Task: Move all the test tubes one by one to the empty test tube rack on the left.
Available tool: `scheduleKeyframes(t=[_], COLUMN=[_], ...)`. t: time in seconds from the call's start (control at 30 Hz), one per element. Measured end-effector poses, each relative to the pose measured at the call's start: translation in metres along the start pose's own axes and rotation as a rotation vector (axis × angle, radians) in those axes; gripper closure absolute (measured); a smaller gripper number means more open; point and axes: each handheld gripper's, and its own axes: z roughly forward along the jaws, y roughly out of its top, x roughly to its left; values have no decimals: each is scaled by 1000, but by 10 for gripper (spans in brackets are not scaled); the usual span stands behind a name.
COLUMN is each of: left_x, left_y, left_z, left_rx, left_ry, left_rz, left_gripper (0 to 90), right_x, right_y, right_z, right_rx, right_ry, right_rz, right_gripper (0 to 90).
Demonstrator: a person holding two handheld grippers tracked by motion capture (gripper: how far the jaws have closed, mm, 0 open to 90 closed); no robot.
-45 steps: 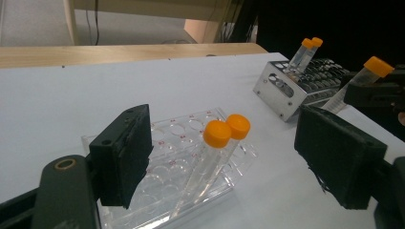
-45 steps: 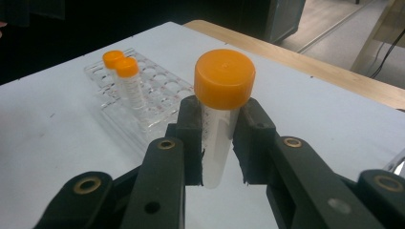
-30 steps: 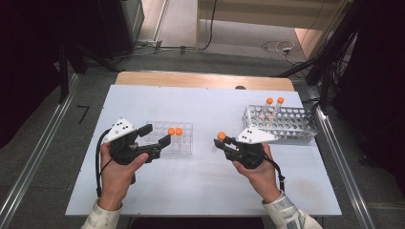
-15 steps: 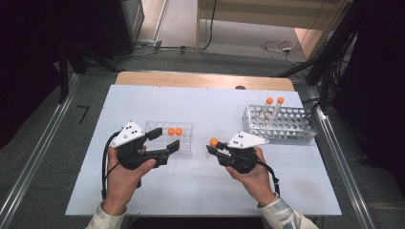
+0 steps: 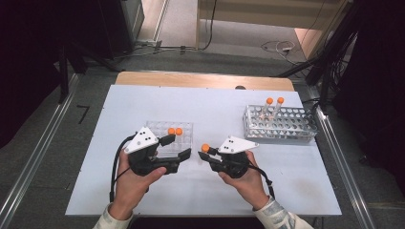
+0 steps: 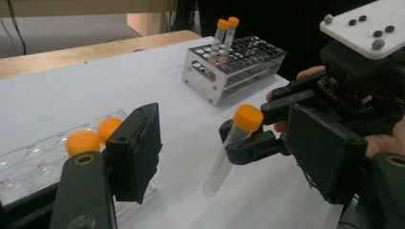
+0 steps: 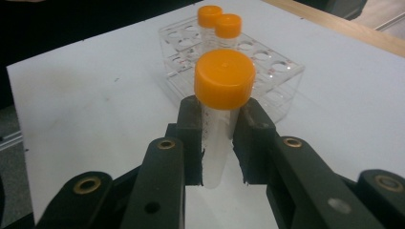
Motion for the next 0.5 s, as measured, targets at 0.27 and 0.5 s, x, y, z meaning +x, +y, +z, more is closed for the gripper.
scheduleKeyframes(t=[0.27,0.5], left_x=[-11,-12], left_y=[-7,-12], left_z=[14,21], left_rx=[41,52], left_ry=[-24,-23], left_rz=[41,55], left_gripper=[366,515], right_x=[16,23], right_y=[2,4], right_z=[9,11], right_rx=[11,8], right_ry=[41,59], right_rz=[-29,-36], right_gripper=[718,718])
